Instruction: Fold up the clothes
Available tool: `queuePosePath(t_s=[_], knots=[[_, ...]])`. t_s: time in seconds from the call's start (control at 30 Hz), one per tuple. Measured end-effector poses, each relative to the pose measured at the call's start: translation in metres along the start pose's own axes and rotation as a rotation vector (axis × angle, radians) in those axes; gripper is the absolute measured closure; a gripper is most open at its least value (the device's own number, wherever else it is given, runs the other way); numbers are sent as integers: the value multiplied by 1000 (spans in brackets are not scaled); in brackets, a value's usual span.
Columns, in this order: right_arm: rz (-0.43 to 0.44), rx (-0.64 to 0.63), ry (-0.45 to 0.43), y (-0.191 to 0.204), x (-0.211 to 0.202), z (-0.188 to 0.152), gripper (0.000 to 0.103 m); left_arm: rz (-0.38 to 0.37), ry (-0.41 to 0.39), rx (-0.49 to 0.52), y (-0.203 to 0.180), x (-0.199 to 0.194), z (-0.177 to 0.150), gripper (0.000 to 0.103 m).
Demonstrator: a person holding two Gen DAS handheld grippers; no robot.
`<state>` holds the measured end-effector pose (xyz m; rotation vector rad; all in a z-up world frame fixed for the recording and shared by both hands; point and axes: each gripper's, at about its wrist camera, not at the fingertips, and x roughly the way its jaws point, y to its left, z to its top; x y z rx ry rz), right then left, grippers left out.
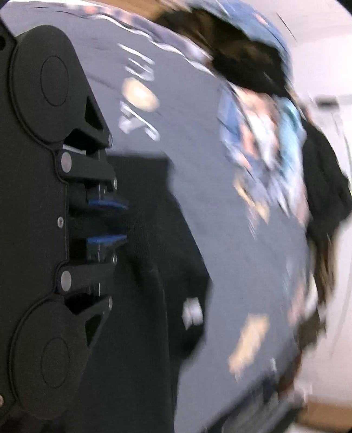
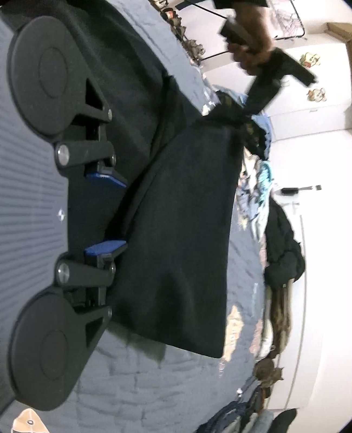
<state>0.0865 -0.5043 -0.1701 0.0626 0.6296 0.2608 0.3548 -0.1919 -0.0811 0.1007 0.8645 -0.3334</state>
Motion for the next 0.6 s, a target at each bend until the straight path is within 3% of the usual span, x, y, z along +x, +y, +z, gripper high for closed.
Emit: queuePosePath(t_s=[0.1,0.17,0.27,0.37,0.53,0.6], knots=[[-17,2,14,-3,1,-1,60,20,10,-79,21,15,-27,60],[-28,11,-3,-6,-2,1,60,21,7,-128,34,22,-44,56],[-58,33,-49,-12,-10,6,60,-44,-59,-159,39,8,-55,52],[-114,9,-106,-11,-16,11,60,-109,-4,-226,31,21,-52,46],[-209,-124,-13,-4,6,-1,58,-284,1,-404,10,34,-76,47],[-257,-201,23,1,17,-9,57,-319,-7,-405,-9,34,-83,47]])
